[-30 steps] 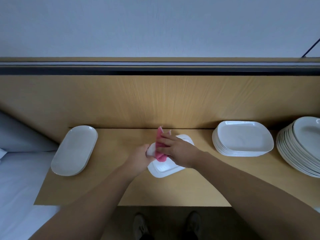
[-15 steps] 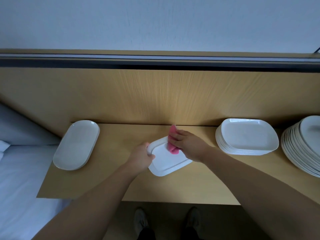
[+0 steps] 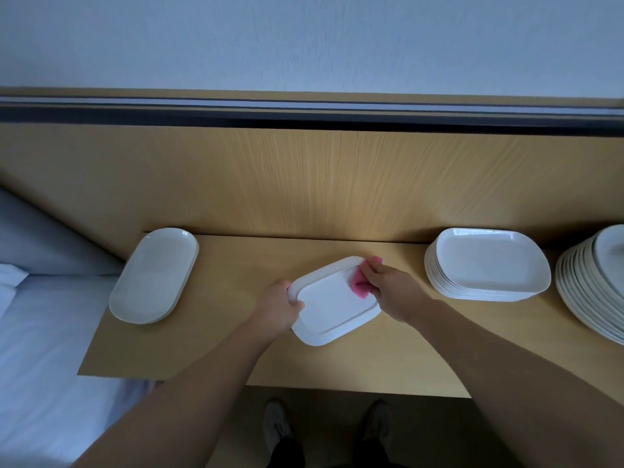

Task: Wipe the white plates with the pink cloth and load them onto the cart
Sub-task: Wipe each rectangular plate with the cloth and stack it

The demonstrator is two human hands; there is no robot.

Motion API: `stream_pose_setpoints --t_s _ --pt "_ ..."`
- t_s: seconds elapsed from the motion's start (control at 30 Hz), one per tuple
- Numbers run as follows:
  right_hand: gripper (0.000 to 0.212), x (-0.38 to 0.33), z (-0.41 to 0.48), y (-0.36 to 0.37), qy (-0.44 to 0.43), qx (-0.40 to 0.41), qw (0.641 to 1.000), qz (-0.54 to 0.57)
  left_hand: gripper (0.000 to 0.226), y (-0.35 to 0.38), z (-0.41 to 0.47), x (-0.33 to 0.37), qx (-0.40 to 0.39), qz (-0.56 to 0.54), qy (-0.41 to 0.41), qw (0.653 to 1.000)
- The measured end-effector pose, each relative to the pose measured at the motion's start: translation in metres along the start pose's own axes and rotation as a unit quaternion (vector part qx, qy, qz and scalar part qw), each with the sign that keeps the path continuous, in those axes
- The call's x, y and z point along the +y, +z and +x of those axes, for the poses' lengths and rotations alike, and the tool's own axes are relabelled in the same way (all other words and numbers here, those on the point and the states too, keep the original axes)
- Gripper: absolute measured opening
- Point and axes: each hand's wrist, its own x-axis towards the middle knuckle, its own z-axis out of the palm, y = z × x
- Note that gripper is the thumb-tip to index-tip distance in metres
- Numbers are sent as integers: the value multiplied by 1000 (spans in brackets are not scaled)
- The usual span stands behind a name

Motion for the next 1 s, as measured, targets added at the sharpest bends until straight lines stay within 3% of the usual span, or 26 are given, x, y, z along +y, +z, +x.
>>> stream_pose_setpoints --t_s 0.17,0.73,0.83,1.0 --pt "44 -1 -20 22 56 -22 998 4 30 2 0 -5 6 4 -10 1000" --pt "40 -44 -51 50 137 63 977 153 35 3 -5 -14 4 -29 -39 999" --pt "39 -68 -50 56 97 17 987 127 35 4 -4 -8 18 -38 -25 999" --pt "50 -91 -44 62 136 15 986 93 34 5 -5 -7 6 -53 -37 998"
